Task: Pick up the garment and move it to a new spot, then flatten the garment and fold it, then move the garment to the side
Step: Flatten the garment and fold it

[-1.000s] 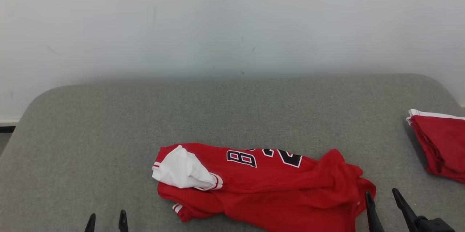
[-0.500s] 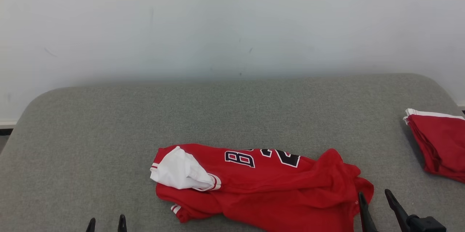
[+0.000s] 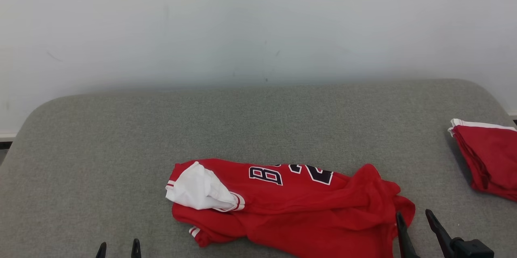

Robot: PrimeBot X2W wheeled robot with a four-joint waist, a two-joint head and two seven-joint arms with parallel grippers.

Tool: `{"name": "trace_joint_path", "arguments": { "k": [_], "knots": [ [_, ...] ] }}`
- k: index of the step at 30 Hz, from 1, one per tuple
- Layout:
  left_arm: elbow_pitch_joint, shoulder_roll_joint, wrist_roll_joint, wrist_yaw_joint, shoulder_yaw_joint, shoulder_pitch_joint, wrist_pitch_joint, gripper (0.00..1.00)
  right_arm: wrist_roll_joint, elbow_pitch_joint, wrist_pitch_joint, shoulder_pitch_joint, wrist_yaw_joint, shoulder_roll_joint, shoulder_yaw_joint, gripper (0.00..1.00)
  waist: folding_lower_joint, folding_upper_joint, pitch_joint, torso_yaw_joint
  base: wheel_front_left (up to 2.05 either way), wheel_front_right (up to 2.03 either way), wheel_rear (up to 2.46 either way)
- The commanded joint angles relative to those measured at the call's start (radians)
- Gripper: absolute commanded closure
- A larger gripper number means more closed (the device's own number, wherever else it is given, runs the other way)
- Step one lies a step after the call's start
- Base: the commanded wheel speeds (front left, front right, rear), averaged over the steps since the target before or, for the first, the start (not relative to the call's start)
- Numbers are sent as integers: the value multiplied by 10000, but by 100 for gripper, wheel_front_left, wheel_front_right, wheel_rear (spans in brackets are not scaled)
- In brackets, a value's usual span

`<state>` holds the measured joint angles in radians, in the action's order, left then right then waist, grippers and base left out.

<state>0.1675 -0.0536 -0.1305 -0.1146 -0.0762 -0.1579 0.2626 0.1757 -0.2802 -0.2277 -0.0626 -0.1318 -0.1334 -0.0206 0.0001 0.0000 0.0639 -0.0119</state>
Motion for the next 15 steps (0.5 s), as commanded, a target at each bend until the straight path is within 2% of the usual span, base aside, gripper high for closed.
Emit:
{"name": "trace_joint_path", "arguments": {
  "k": [1,15],
  "knots": [
    [-15,31,44,-41,-32,75,26,0,71,40,28,53,27,23,7,0,-1,0,-12,-11,0,0,0],
    [88,41,44,-84,64,461,27,0,188,72,214,277,27,58,2,0,-1,0,-238,-33,0,0,0]
  ]
}}
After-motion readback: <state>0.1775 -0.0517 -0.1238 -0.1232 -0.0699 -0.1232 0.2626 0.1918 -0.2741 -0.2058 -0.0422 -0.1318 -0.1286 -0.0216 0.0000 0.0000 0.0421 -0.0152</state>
